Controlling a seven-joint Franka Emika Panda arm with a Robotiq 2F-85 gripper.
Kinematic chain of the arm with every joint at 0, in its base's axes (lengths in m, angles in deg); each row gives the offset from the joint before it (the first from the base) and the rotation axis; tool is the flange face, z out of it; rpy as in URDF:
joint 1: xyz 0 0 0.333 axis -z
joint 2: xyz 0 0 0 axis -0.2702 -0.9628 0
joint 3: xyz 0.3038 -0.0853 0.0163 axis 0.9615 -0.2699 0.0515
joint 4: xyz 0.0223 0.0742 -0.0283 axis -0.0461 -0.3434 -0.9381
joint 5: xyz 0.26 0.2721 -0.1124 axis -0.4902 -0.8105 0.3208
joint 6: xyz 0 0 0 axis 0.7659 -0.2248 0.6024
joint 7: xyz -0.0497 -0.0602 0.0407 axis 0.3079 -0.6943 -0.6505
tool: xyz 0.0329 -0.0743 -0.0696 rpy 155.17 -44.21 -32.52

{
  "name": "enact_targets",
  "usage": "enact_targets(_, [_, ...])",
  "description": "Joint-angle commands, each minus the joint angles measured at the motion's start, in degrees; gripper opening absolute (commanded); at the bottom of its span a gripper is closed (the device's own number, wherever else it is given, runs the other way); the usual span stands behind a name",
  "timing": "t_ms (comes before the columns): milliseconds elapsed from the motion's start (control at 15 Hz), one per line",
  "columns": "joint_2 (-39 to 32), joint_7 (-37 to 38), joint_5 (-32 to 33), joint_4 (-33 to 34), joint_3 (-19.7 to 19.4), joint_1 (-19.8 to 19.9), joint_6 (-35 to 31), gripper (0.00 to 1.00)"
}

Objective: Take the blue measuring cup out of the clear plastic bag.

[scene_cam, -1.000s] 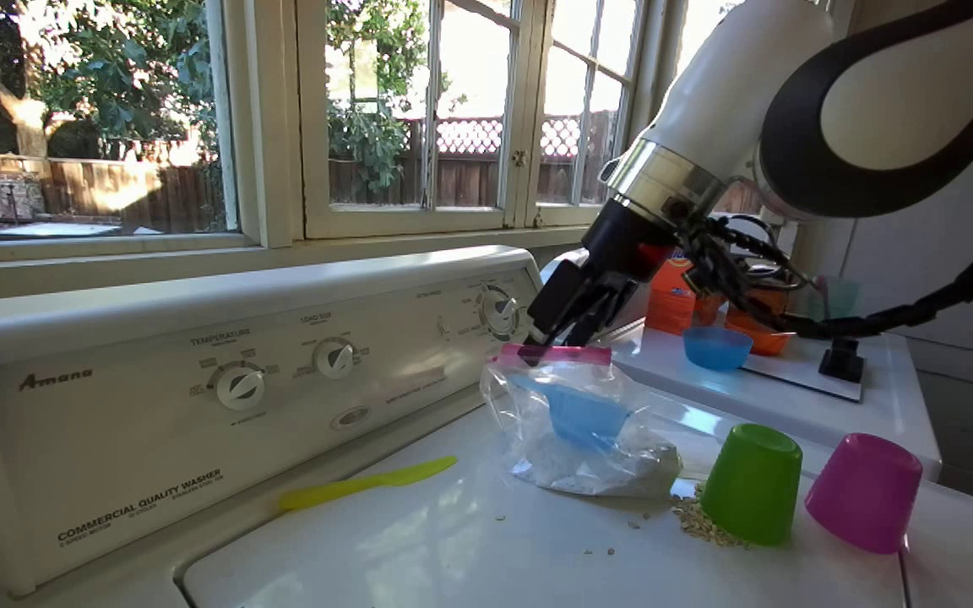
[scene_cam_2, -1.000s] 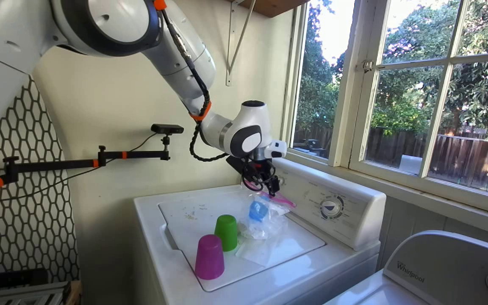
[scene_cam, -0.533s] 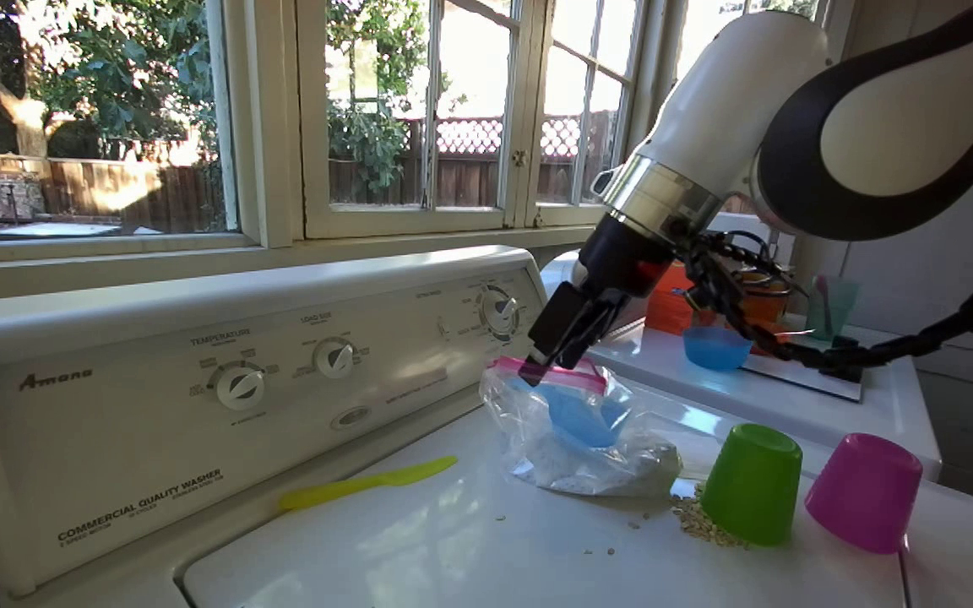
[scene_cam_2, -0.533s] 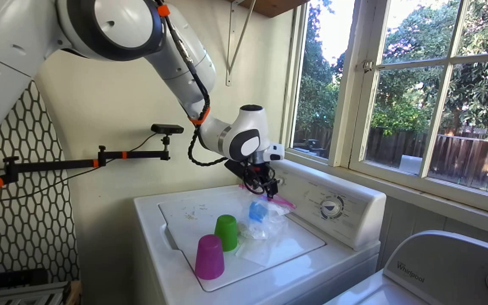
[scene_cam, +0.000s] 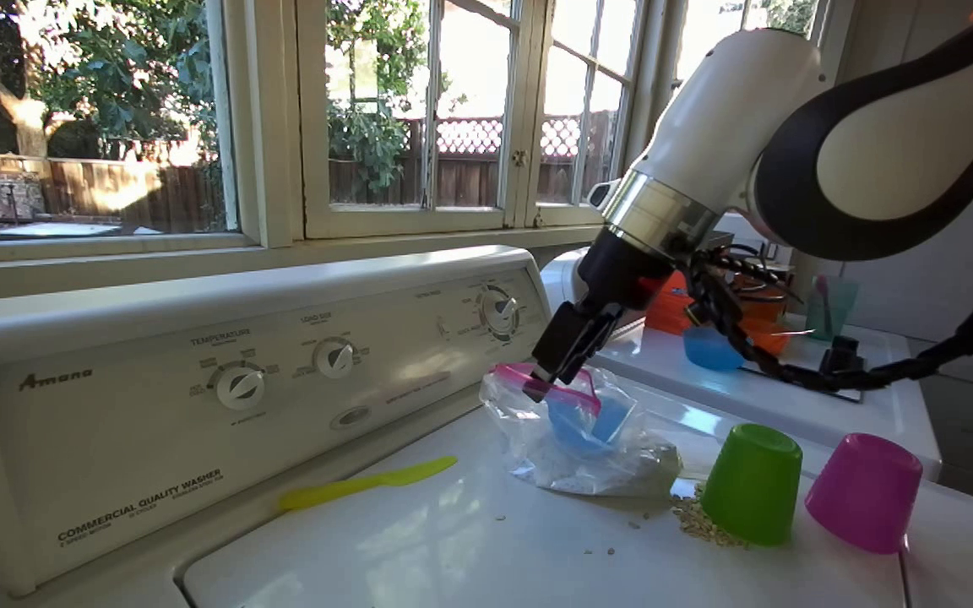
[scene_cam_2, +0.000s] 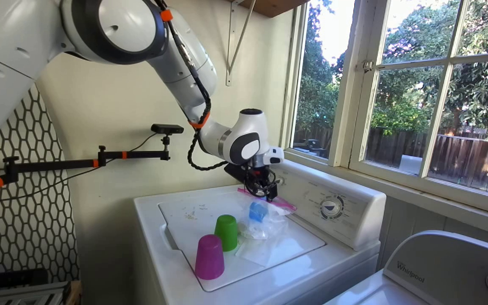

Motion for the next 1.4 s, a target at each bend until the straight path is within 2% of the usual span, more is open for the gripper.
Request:
enact_targets(0, [-0.9,0.1,1.7,0.8,-1.0,-0.8,-0.1,0.51])
enact_targets(267, [-0.7,0.3,1.9,0.7,-1.3,-0.8,-0.4,0.18])
enact_targets(467, [-0.6,0.4,2.1,0.5,-1.4,-0.8,-0.5,0.00])
enact_targets(867, [1.5,1.2,0.7,-1.0,-1.6,0.6,-2.6,0.03])
enact_targets(1333, [5.4,5.6,-1.5,-4.5,-3.0,2.2,-6.8,0.03])
